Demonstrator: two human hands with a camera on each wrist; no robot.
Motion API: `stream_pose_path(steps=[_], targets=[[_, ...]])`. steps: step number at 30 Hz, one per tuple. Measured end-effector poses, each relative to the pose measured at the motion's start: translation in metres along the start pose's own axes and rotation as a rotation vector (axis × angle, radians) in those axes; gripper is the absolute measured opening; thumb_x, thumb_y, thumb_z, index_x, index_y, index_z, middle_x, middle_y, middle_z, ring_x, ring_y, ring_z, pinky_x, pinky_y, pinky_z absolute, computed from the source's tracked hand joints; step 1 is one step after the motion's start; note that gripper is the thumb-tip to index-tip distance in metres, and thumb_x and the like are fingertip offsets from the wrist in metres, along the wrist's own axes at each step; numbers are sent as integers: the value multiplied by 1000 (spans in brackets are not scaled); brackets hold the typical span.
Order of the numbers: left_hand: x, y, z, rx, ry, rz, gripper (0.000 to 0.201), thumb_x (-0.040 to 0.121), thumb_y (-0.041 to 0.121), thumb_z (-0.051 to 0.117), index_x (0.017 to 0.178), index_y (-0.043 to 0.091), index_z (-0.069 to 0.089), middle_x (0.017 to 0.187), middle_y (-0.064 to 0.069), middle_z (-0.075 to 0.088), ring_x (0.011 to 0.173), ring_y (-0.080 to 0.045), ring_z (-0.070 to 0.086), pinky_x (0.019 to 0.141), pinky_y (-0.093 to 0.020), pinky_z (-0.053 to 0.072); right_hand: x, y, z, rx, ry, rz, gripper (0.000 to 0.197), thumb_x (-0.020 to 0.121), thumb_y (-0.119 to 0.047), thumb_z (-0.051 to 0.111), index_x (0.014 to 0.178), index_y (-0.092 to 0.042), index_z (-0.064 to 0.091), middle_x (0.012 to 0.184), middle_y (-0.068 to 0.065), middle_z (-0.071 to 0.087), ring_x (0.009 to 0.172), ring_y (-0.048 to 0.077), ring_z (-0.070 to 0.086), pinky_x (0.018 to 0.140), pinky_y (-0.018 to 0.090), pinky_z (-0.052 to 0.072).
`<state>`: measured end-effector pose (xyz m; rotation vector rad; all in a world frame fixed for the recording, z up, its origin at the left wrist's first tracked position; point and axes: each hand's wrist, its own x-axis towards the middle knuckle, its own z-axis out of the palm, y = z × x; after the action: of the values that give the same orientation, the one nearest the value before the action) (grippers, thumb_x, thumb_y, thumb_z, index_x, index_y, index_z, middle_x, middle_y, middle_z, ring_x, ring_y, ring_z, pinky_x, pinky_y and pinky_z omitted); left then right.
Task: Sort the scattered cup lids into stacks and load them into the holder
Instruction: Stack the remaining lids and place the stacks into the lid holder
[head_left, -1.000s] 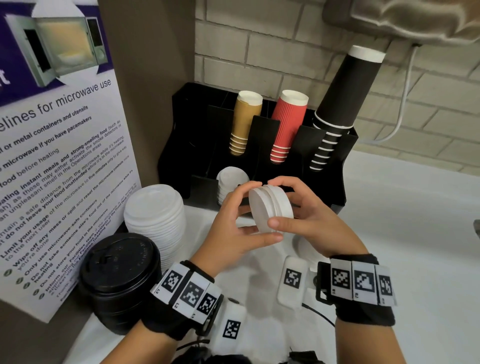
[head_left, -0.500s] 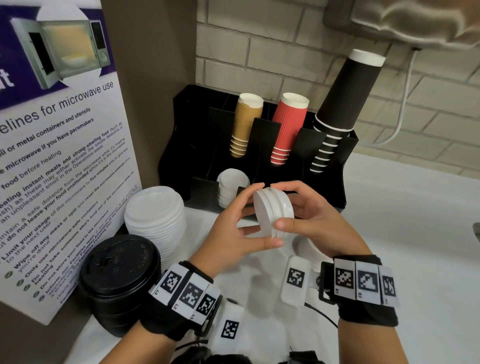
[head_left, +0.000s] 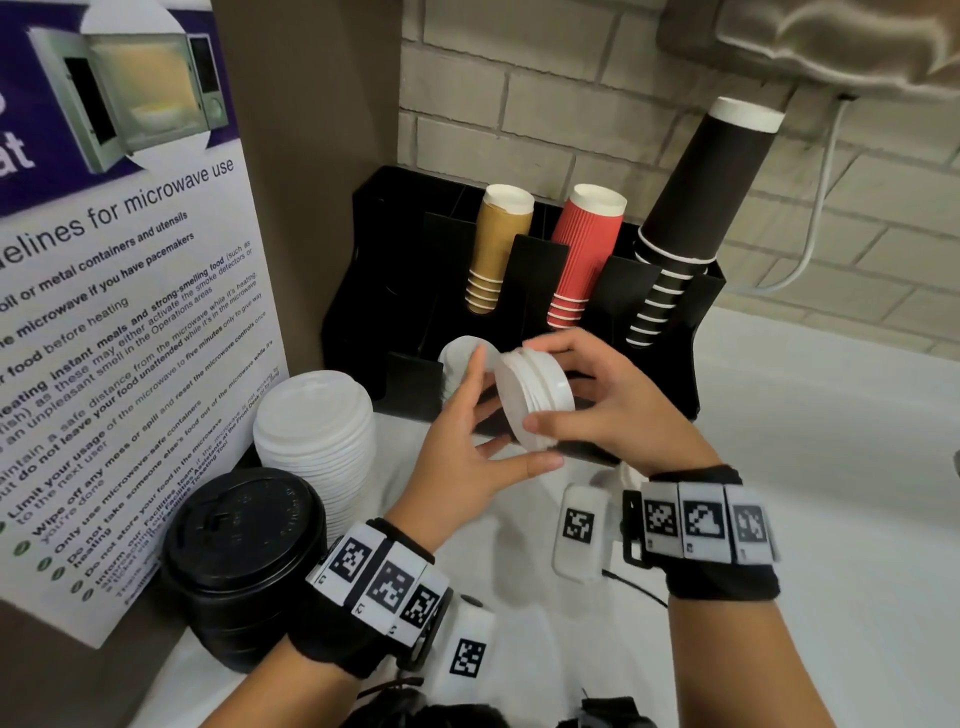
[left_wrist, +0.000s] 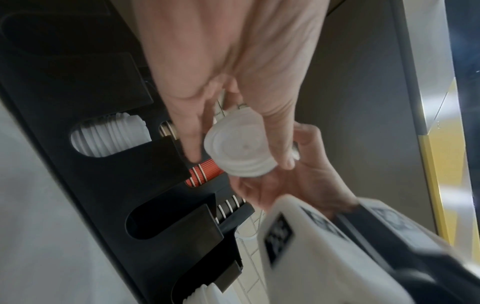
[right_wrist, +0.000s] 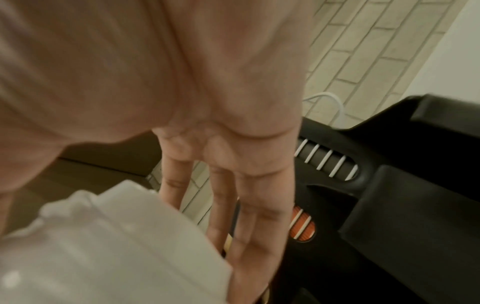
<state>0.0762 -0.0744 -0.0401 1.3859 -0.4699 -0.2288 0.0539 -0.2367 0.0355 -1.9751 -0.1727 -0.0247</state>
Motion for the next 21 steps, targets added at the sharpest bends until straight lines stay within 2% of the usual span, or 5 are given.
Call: stream_pose_path(steps=[2,4,7,14,21], targets=[[1,-2,-1,74,82,-49,102,64,38,80,149,37,23,138,15,41,123,-1,47,83,-9,49,19,-6,-1,-43,98,-59,57,70,-8,82,119,-19,57,112,-4,63,99,9,64,80,20,53],[2,-5,-3,233,131,-99,69,75,38,78,134,38,42,135,9,43,114,-1,51,75,-6,46,46,-9,1,-173,216,-151,59,68,-9,83,119,-14,55,117,1,58,105,14,59,85,17,49],[2,-11,-4,359,52,-180,35,81,38,75,107,43,53,127,10,43,106,1,50,73,-8,41,89,-8,12,-463,202,-178,67,65,-16,83,124,-16,52,120,7,48,109,21,51,86,21,42],[-2,-10,-3,405,-75,-280,33,82,36,74,110,34,58,126,9,44,110,-10,51,94,-25,46,129,13,41,-1020,-155,-8,80,67,-20,81,137,-19,43,132,12,36,120,33,39,93,47,46],[-4,-9,-4,407,-71,-292,30,81,37,75,105,36,57,125,9,44,111,-10,50,98,-30,45,123,25,49,-1143,-212,23,81,72,-18,78,142,-21,35,135,11,33,119,32,40,91,42,47]])
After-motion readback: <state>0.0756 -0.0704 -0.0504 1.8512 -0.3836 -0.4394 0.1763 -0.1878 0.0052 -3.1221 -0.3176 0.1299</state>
